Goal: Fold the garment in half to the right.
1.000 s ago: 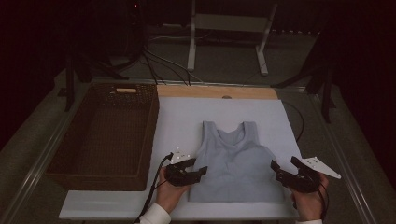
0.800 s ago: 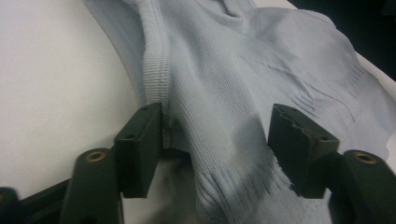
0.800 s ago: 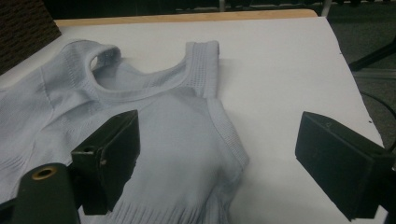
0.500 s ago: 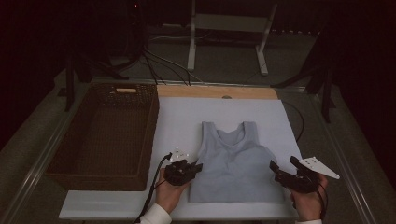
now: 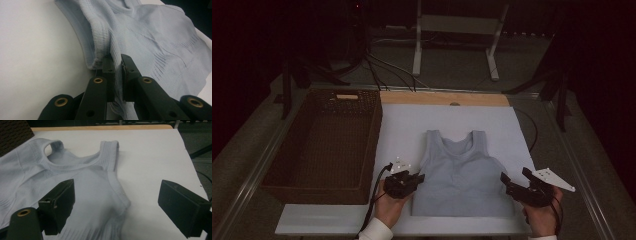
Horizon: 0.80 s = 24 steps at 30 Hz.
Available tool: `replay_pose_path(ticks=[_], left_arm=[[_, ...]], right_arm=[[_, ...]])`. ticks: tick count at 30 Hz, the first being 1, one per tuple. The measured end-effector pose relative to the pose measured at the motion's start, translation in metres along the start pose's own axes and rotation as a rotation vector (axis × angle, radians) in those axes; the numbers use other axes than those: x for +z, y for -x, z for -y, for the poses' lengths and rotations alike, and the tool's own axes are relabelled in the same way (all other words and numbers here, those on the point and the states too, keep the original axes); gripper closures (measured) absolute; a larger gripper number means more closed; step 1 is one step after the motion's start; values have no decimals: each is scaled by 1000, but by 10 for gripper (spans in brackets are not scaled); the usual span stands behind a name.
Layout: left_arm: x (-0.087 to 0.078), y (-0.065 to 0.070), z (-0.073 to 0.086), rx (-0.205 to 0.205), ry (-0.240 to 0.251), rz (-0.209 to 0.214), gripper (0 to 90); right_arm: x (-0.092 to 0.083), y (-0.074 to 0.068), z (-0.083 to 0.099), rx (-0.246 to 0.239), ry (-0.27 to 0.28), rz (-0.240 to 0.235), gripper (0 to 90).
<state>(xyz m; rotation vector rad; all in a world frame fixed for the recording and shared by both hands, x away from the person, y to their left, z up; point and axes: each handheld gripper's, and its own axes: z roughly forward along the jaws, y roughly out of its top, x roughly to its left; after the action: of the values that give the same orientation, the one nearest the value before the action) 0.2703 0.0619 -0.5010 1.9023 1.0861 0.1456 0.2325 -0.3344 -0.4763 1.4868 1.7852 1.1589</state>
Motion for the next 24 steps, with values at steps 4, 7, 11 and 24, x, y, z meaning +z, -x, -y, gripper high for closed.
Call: replay_pose_path(ticks=[4, 7, 11, 24], left_arm=[[-5, -2, 0, -8, -1, -11, 845], [-10, -5, 1, -23, 1, -30, 845], [-15, -7, 2, -52, -5, -66, 845], [-28, -15, 1, -86, 8, -100, 846]], right_arm=[[0, 0, 0, 0, -2, -2, 145], [0, 0, 0, 1, 0, -2, 145], [0, 0, 0, 4, -3, -3, 146], [0, 0, 0, -2, -4, -3, 146]])
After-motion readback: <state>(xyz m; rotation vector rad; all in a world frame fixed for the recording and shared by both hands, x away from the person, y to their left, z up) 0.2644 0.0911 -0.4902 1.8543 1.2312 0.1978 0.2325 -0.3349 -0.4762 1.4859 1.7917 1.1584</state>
